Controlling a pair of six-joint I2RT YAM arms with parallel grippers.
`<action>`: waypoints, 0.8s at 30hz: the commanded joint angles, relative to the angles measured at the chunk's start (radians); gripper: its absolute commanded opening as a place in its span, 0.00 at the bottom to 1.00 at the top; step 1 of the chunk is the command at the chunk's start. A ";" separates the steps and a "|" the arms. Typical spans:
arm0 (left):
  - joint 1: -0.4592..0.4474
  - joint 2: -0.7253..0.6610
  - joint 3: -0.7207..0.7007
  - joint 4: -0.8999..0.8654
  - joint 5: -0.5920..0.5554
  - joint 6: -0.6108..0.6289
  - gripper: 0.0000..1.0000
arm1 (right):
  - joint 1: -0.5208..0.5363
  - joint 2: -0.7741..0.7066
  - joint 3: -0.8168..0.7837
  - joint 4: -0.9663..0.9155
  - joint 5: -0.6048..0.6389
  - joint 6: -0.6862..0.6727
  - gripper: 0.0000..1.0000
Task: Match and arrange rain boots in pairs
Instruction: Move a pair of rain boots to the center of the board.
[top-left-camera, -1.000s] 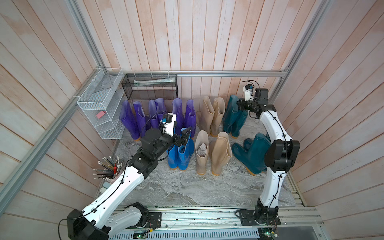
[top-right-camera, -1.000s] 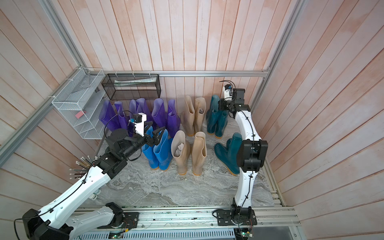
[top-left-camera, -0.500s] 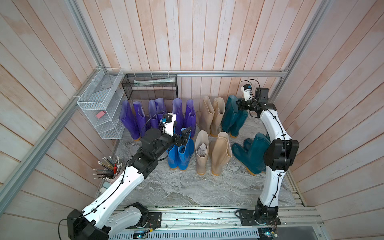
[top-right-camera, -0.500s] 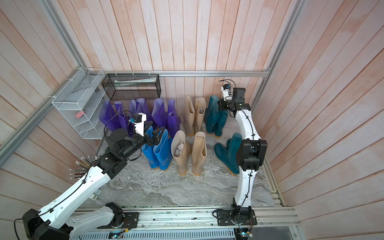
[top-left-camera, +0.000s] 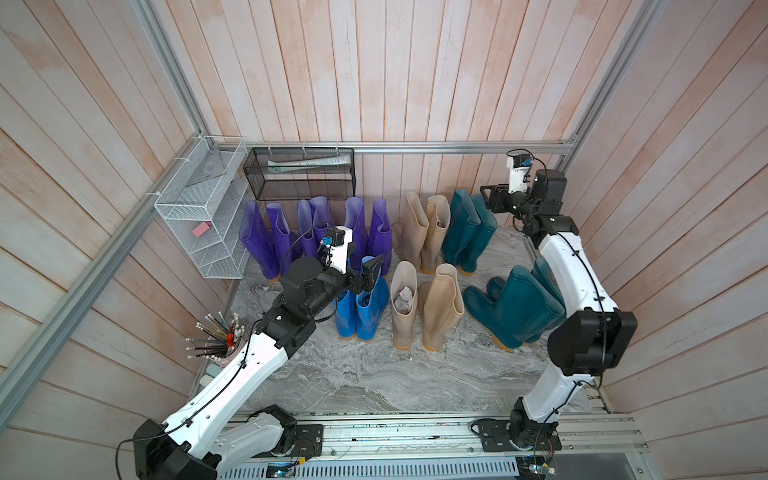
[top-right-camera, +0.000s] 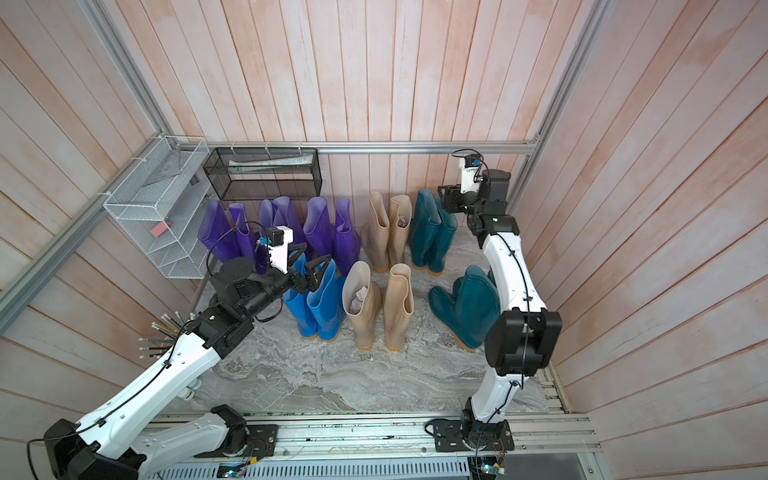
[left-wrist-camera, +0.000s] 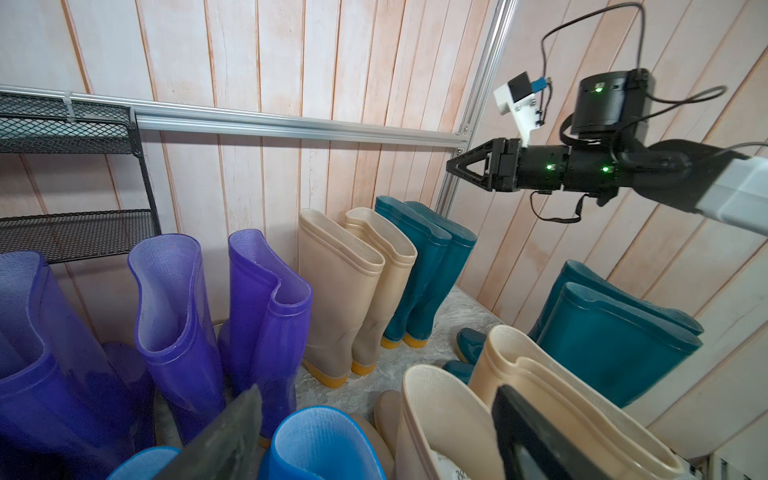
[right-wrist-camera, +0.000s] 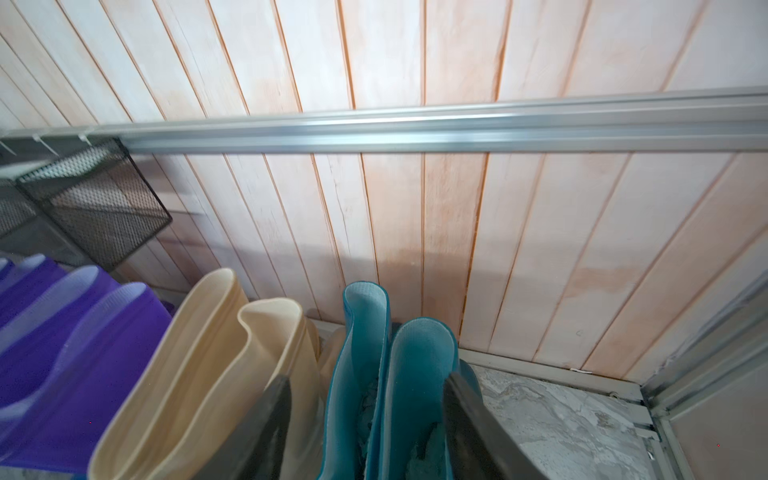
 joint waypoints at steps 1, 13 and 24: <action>0.004 -0.019 -0.004 0.018 0.073 -0.038 0.89 | 0.007 -0.181 -0.148 0.055 0.057 0.181 0.58; -0.069 0.017 0.035 0.020 0.369 -0.081 0.82 | 0.133 -0.803 -0.524 -0.408 0.563 0.134 0.75; -0.107 -0.017 0.017 0.022 0.339 -0.062 0.82 | 0.101 -0.636 -0.513 -0.581 0.587 -0.016 0.88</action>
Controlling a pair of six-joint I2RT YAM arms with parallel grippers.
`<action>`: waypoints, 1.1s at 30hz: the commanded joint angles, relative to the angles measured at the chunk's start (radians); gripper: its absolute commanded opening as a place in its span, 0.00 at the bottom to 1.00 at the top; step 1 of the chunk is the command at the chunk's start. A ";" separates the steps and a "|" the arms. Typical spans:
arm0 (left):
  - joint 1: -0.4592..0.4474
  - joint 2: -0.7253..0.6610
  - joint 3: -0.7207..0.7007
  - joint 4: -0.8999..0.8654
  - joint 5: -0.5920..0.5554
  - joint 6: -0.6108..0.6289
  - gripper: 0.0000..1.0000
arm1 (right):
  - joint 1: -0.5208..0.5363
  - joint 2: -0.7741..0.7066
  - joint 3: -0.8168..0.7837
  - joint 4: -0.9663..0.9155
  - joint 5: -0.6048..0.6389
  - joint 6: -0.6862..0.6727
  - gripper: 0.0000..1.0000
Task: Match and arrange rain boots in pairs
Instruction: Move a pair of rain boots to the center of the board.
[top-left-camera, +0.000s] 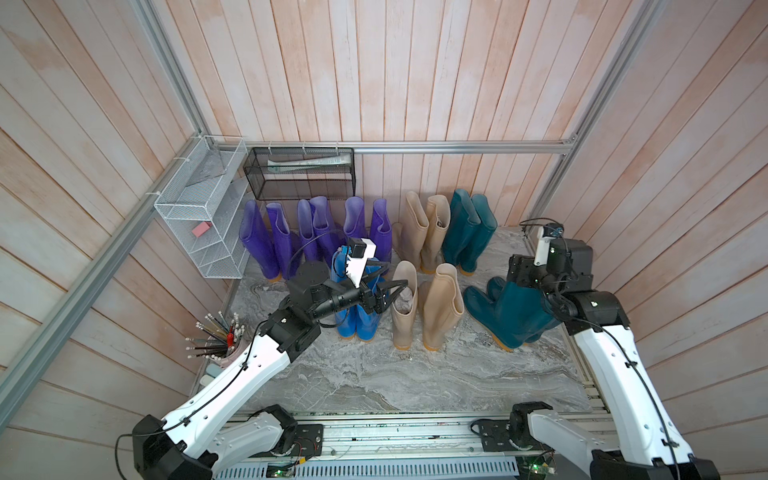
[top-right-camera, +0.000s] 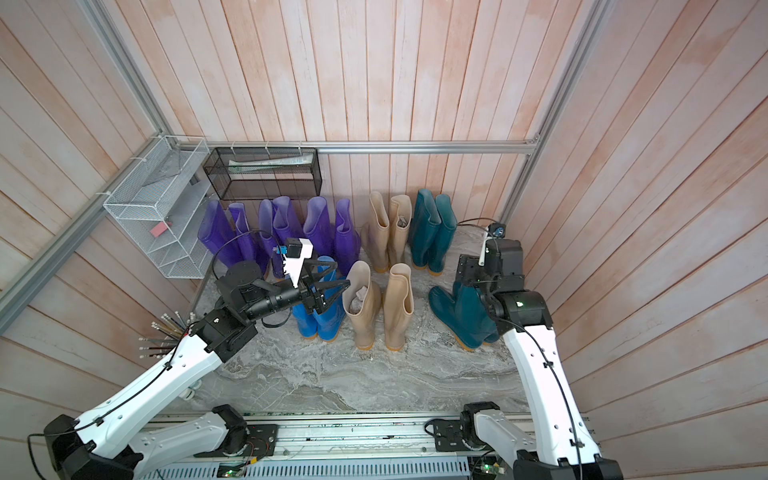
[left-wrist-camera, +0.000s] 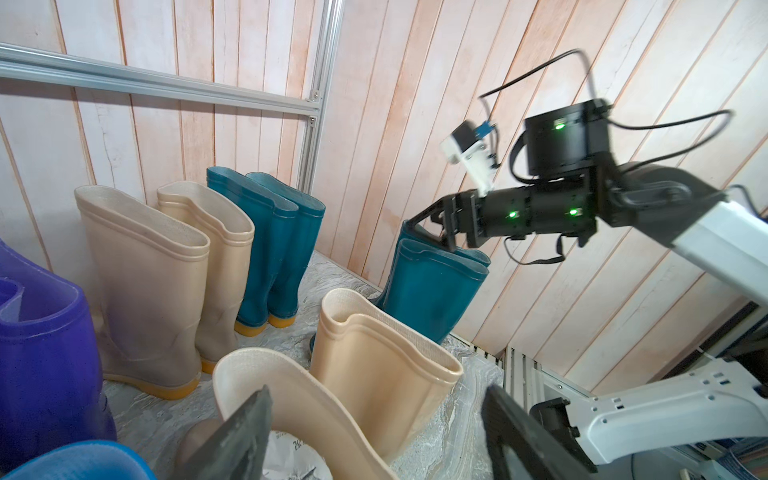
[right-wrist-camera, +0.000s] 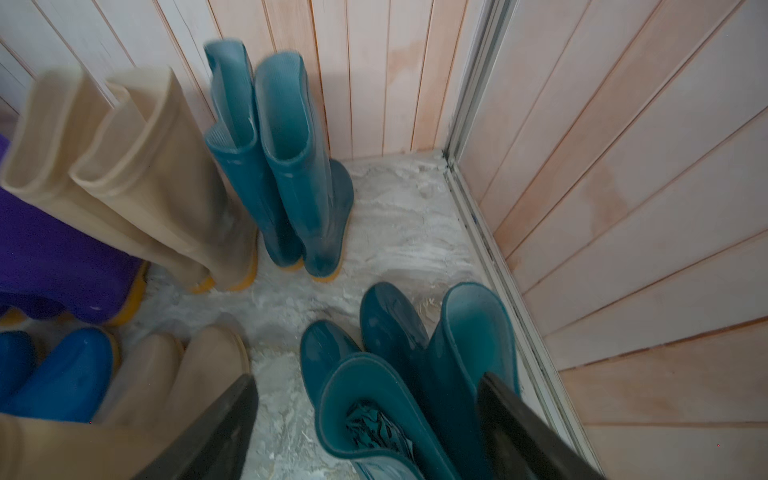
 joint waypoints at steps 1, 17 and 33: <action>-0.020 -0.017 0.011 0.020 0.001 0.011 0.82 | -0.004 -0.008 0.009 -0.103 0.074 -0.050 0.88; -0.029 -0.009 0.006 0.029 0.005 0.006 0.82 | -0.080 0.023 -0.007 -0.150 0.152 -0.116 0.90; -0.029 -0.029 0.001 -0.002 -0.098 0.062 0.82 | -0.091 -0.035 -0.116 0.005 -0.185 0.040 0.00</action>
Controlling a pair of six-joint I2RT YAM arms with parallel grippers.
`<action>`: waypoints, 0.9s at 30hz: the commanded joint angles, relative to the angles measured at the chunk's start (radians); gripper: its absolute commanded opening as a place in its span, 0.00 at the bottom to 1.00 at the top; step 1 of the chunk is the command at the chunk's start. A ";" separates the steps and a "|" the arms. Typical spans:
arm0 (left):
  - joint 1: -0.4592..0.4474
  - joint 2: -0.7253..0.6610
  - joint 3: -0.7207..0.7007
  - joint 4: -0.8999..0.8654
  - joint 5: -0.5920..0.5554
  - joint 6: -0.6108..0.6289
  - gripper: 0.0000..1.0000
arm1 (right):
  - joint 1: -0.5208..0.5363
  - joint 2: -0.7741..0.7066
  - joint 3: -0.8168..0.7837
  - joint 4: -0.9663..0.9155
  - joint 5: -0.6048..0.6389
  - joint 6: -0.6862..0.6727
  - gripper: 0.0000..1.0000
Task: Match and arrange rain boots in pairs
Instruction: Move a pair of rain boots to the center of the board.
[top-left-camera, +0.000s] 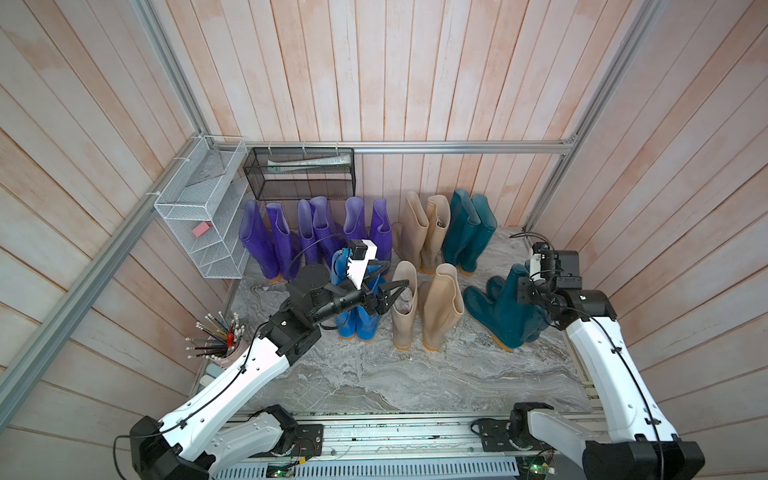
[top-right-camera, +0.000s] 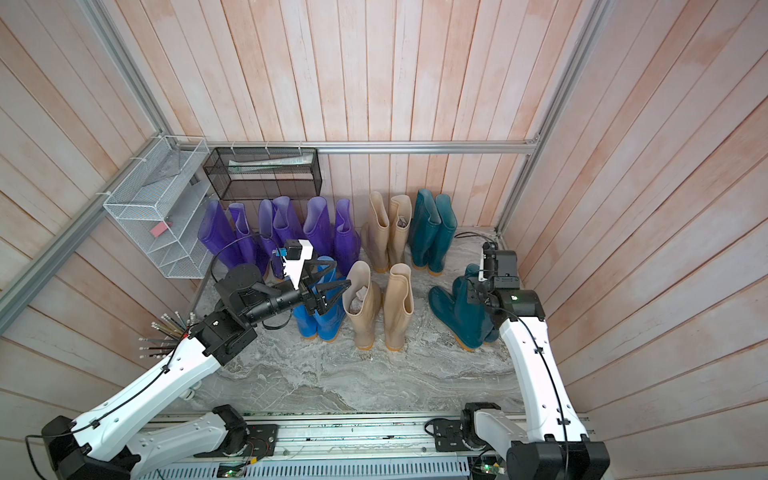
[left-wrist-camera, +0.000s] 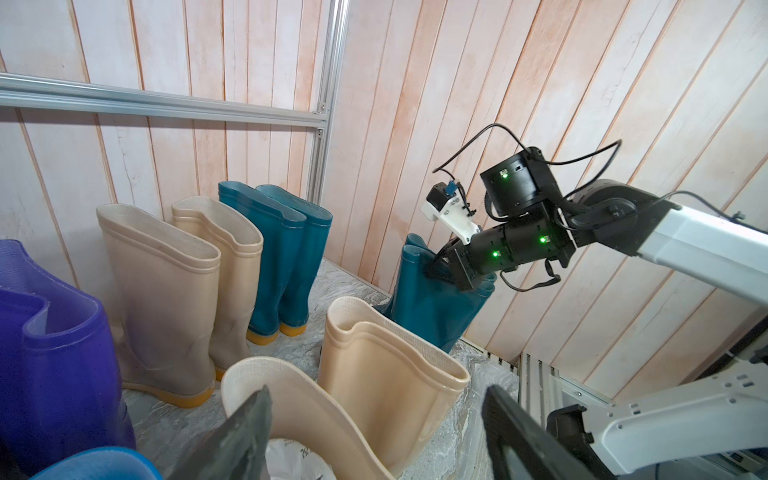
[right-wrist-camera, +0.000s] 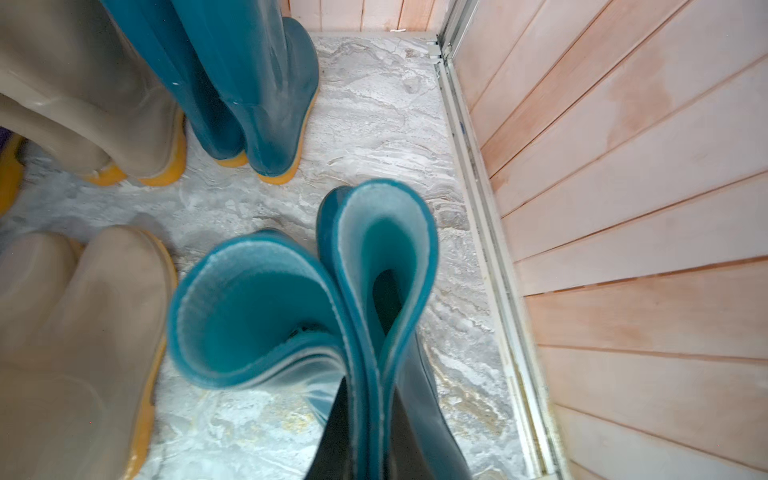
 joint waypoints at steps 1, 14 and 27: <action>-0.004 -0.016 0.002 -0.002 -0.026 0.024 0.82 | 0.001 -0.039 -0.016 0.097 -0.128 0.165 0.00; -0.004 -0.027 0.000 -0.002 -0.033 0.031 0.82 | 0.091 0.006 0.013 0.190 -0.195 0.514 0.00; -0.003 -0.043 -0.002 -0.003 -0.044 0.042 0.82 | 0.166 0.020 0.000 0.381 -0.300 0.746 0.00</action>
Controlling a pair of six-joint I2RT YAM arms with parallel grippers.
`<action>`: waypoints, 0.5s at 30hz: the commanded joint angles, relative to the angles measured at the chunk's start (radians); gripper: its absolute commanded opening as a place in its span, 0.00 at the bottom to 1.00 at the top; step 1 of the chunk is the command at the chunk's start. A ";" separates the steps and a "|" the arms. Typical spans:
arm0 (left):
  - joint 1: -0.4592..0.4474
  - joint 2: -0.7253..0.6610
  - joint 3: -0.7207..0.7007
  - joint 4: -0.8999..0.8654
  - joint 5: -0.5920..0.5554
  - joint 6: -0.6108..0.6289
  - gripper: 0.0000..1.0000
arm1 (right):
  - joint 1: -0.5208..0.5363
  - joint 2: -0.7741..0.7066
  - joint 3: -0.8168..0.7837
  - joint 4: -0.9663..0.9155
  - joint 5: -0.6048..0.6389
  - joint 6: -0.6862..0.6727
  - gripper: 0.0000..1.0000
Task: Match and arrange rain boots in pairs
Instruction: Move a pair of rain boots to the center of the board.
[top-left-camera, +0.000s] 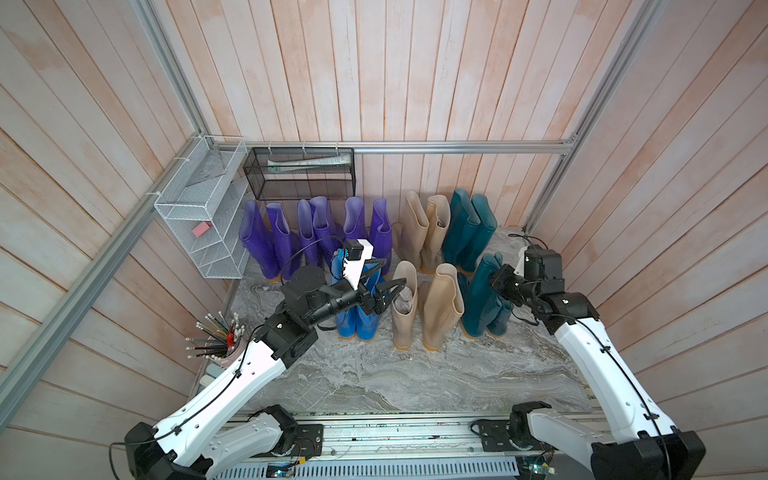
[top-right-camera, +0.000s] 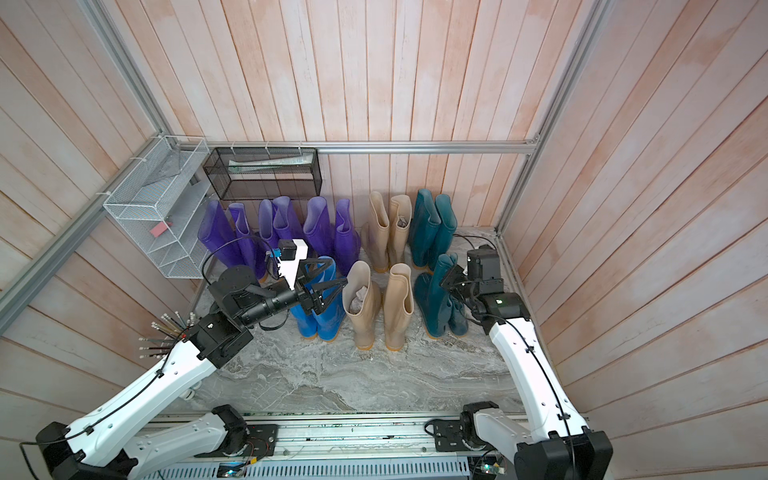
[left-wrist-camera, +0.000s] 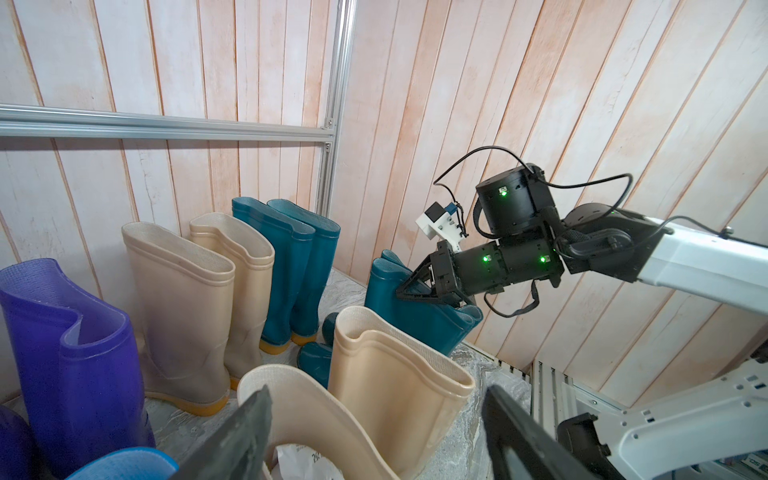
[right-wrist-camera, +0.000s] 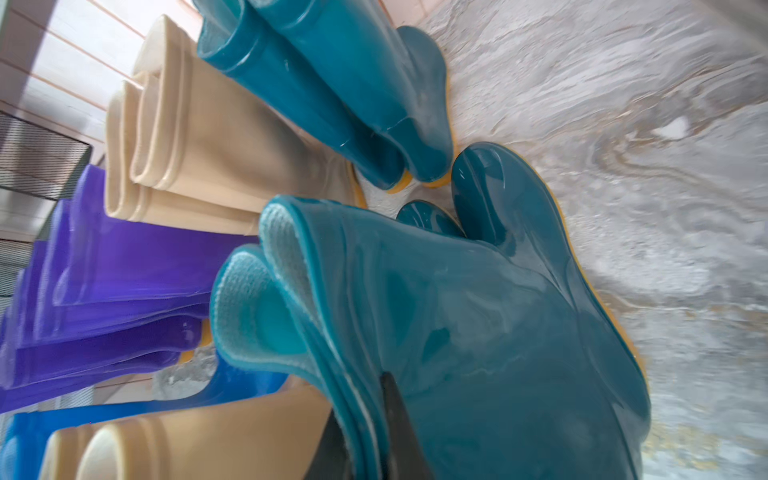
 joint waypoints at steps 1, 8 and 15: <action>-0.003 -0.018 -0.002 -0.003 -0.020 0.020 0.82 | 0.026 0.001 0.071 0.152 -0.052 0.048 0.00; -0.003 -0.014 -0.001 -0.006 -0.026 0.024 0.82 | 0.034 0.005 0.055 0.161 -0.080 0.052 0.00; -0.003 -0.013 -0.001 -0.009 -0.032 0.029 0.82 | 0.039 -0.014 0.101 0.137 -0.074 0.043 0.00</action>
